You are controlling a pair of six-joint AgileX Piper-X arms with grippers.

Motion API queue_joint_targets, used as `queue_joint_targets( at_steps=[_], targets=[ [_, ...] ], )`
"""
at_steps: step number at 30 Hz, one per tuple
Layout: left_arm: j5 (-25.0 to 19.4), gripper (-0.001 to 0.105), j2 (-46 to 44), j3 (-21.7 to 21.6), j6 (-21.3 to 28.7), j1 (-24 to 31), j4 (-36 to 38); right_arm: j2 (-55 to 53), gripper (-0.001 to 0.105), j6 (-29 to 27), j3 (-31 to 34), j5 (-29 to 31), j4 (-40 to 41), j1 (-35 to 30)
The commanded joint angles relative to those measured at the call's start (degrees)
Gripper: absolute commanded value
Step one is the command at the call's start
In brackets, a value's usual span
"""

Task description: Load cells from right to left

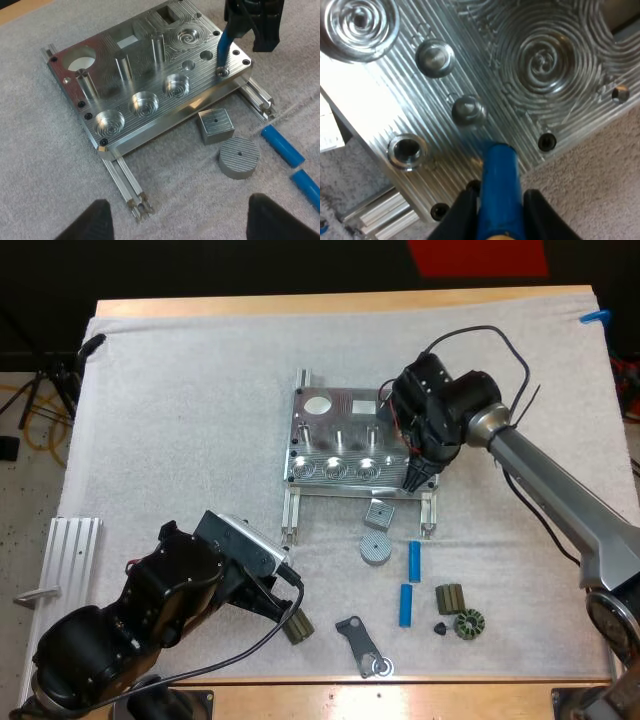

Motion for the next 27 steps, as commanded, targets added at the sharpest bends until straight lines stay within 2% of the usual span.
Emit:
queue_joint_targets(
  at_steps=[1,25,27],
  targets=[
    [0.01,0.057,-0.08,-0.08,-0.08,-0.03,-0.49,-0.10,0.000,0.44,-0.38,-1.40,1.09,-0.10],
    [0.01,0.057,-0.08,-0.08,-0.08,-0.03,-0.49,0.99,0.000,-0.02,-0.29,-0.06,-0.94,-0.10],
    [0.01,0.057,-0.08,-0.08,-0.08,-0.03,-0.49,0.99,0.006,-0.02,-0.29,-0.06,-1.13,-0.10]
  ],
)
